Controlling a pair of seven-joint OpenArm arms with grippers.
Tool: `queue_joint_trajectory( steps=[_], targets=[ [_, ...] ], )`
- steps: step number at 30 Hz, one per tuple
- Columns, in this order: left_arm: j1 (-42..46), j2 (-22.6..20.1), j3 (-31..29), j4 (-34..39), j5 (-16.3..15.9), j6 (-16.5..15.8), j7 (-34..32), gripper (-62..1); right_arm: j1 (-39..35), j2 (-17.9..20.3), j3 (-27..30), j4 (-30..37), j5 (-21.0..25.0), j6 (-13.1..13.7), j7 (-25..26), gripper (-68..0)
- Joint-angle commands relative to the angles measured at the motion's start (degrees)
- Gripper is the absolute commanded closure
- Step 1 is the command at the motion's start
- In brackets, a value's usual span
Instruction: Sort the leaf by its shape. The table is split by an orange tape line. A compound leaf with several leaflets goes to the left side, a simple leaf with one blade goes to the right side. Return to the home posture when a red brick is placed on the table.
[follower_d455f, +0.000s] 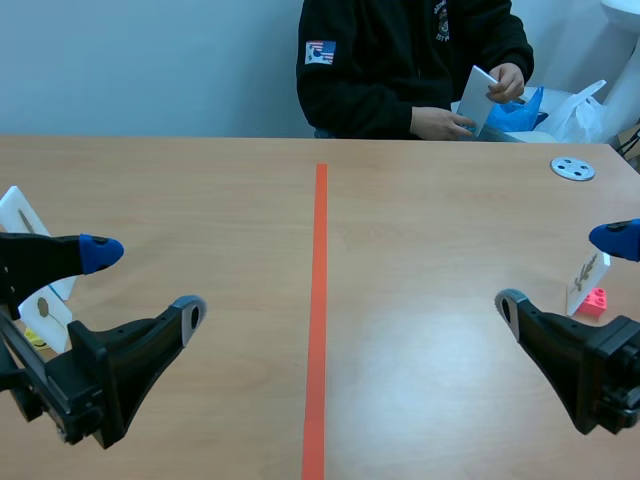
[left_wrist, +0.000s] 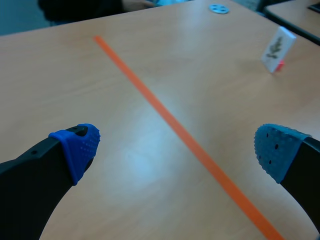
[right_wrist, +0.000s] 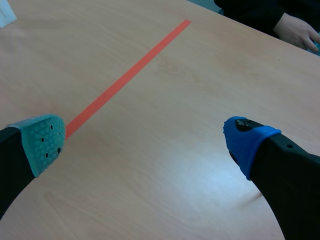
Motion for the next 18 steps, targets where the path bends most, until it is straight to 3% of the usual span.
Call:
queue_joint_trajectory(
  steps=[1,5,14,18],
  targets=[
    [0.55,0.5,-0.39,0.96,0.22,-0.48,-0.52,-62.3,0.76,0.59,0.39,0.48,0.66,-0.17,1.03,-67.9],
    [1.16,0.66,1.14,2.36,1.84,-0.76,0.0,-62.3,0.76,0.59,0.39,0.48,0.66,-0.17,1.03,-67.9],
    [1.16,0.59,2.03,2.36,1.77,-0.74,0.2,-62.3,0.76,0.61,0.39,0.48,0.63,-0.17,0.98,-67.9],
    [1.16,0.59,2.14,2.36,1.75,-2.89,0.31,-62.3,0.76,0.61,0.39,0.48,0.63,-0.17,0.98,-67.9]
  ],
)
